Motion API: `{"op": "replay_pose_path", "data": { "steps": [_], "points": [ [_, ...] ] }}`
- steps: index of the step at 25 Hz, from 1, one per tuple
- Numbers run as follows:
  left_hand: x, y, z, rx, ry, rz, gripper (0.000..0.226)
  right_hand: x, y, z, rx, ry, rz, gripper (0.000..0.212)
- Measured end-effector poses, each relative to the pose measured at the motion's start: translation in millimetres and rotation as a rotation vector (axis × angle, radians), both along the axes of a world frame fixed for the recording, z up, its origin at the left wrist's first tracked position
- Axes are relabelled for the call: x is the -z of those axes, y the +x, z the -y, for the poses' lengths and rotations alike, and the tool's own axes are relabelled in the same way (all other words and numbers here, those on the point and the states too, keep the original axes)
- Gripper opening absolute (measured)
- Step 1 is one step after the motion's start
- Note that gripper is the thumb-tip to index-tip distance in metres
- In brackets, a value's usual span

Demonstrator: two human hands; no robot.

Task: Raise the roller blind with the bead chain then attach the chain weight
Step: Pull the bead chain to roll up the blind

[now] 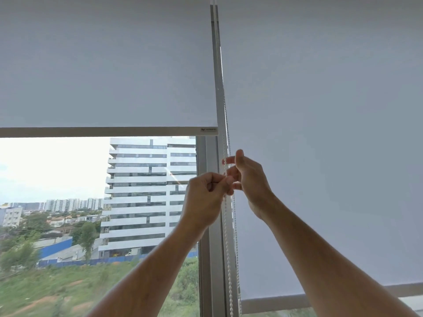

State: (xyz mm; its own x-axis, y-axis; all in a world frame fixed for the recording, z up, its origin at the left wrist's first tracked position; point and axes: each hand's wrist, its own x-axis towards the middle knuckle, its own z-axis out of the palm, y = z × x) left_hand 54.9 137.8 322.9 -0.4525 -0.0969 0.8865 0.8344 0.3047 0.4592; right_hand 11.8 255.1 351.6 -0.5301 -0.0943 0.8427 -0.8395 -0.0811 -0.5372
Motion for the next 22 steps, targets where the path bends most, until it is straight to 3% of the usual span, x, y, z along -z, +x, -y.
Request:
{"op": "replay_pose_path", "data": {
  "steps": [5, 10, 13, 16, 22],
  "points": [
    [24, -8, 0, -0.045, 0.023, -0.004, 0.017, -36, 18, 21, -0.002, -0.015, -0.010, 0.032],
    [37, -8, 5, -0.120, -0.051, -0.134, 0.020, -22, 24, 30, -0.032, -0.144, -0.020, 0.039],
    [42, -12, 11, -0.159, 0.099, -0.216, 0.038, -13, 26, 28, 0.010, -0.153, -0.072, 0.043],
    [25, -15, 14, -0.184, 0.209, -0.162, 0.048, -3, 27, 28, 0.039, -0.128, -0.092, 0.041],
    [-41, -4, 14, 0.003, 0.114, -0.101, 0.041, 30, 21, 27, 0.004, -0.077, -0.117, 0.040]
  ]
}}
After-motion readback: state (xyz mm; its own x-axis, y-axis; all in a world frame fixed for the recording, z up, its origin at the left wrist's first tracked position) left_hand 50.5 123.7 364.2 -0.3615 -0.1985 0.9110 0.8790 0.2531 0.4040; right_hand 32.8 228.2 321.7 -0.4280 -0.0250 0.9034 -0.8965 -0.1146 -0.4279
